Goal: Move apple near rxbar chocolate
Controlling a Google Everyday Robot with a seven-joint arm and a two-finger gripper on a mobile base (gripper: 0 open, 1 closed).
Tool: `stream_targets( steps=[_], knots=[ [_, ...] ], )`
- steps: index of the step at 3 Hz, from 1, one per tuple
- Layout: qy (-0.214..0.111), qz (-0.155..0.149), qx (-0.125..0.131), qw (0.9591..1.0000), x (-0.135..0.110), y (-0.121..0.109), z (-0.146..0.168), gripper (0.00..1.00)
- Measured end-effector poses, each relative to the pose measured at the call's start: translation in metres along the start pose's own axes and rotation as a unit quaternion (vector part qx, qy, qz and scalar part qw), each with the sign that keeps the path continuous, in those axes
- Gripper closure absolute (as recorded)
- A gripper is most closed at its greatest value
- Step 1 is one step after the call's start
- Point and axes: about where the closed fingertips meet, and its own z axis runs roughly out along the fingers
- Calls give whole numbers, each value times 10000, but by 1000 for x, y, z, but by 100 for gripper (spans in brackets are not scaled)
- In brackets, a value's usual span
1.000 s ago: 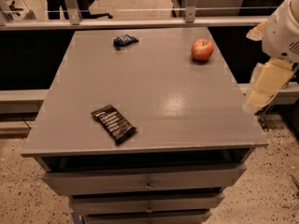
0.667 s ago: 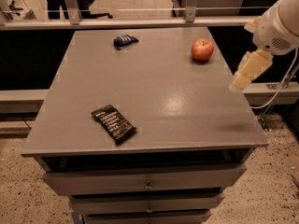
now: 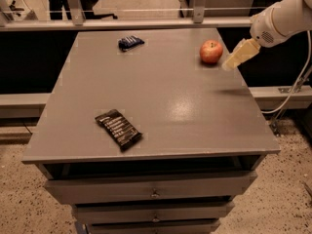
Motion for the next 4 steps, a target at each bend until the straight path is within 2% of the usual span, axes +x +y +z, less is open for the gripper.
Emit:
stream_targets(
  steps=[1, 2, 4],
  knots=[
    [-259, 384, -58, 9989, -6, -15, 29, 0],
    [-441, 723, -208, 9962, -11, -16, 55, 0],
    [-714, 1111, -400, 9904, -20, -15, 92, 0]
  ],
)
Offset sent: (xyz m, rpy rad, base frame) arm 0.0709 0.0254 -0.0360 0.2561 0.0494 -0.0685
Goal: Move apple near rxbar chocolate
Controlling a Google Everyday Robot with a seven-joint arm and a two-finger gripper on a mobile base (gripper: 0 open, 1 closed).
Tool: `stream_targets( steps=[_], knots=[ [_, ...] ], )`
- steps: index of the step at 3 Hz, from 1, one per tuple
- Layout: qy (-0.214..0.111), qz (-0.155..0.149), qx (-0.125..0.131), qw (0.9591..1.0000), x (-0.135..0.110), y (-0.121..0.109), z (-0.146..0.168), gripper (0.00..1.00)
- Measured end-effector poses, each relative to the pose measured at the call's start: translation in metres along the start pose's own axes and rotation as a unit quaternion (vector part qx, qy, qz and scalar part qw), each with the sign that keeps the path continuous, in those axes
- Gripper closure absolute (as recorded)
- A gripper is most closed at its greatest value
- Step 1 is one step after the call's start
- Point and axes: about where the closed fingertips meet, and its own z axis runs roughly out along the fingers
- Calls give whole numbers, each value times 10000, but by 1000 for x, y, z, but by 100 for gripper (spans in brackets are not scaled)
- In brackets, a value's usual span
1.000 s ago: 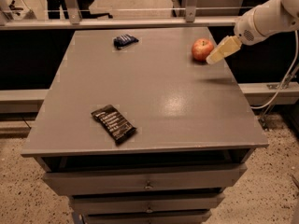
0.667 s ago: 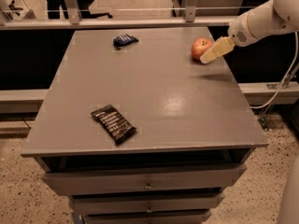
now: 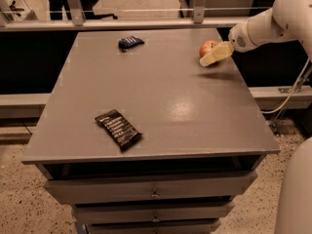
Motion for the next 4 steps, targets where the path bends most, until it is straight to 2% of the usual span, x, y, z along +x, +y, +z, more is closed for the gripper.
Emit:
stream_targets(
  steps=[1, 3, 4],
  knots=[
    [-106, 162, -128, 9997, -4, 4, 11, 18],
    [-109, 340, -414, 9985, 0, 22, 13, 64],
    [-269, 129, -743, 9968, -17, 48, -8, 87]
  ],
)
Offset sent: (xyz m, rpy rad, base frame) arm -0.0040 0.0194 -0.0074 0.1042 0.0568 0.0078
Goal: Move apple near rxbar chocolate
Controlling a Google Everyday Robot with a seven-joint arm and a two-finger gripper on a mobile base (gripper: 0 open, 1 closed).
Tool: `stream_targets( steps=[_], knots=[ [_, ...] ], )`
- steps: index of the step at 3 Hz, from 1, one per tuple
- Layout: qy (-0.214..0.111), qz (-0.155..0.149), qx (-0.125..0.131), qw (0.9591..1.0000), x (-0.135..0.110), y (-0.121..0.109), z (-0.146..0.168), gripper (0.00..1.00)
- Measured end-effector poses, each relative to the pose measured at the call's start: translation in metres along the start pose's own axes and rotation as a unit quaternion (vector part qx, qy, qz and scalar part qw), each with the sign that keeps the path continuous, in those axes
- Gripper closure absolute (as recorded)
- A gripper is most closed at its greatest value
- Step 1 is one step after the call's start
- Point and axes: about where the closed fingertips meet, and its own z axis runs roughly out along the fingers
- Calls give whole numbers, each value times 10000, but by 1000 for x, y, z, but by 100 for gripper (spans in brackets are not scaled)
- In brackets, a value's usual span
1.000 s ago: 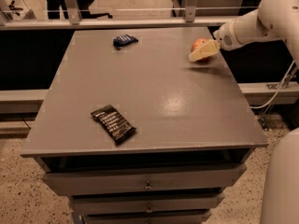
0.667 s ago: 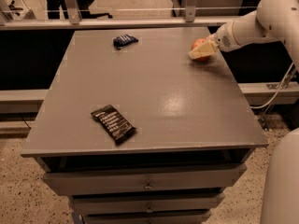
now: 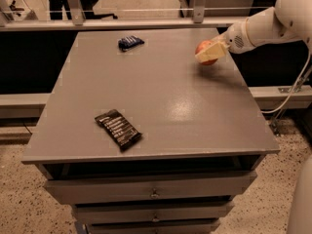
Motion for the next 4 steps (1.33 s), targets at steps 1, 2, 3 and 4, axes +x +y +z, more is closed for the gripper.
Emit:
stream_targets(
  steps=[1, 2, 3, 4],
  knots=[
    [-233, -403, -488, 9977, -28, 48, -30, 100],
    [-285, -509, -601, 9965, -36, 59, -35, 100],
    [-281, -511, -608, 9964, -36, 59, -35, 100],
    [-295, -695, -990, 9922, -42, 98, -18, 100]
  ],
)
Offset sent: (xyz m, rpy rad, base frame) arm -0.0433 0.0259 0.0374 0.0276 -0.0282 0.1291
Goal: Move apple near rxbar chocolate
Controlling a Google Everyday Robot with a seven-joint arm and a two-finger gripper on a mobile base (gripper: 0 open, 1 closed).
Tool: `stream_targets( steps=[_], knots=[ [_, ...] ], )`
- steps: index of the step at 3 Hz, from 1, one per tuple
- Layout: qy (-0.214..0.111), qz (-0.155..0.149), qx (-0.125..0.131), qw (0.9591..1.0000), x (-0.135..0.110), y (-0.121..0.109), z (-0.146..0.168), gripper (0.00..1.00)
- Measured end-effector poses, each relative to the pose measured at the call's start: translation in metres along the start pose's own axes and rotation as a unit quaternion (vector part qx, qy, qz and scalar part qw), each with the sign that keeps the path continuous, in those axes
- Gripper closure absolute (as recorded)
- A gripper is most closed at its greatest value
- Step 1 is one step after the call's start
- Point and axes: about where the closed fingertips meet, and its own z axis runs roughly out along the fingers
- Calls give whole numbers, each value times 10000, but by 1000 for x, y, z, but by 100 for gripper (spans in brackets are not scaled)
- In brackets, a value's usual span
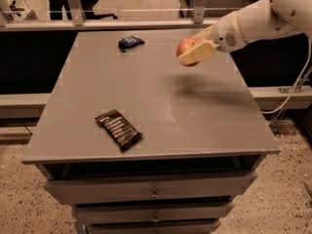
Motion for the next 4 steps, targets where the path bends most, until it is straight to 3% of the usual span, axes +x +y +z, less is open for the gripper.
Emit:
stream_targets(
  steps=[2, 3, 4],
  knots=[
    [-163, -283, -1051, 9939, -20, 98, 55, 100],
    [-217, -358, -1449, 9886, -21, 140, 73, 100],
    [-227, -380, -1688, 9847, -19, 168, 89, 100]
  ],
)
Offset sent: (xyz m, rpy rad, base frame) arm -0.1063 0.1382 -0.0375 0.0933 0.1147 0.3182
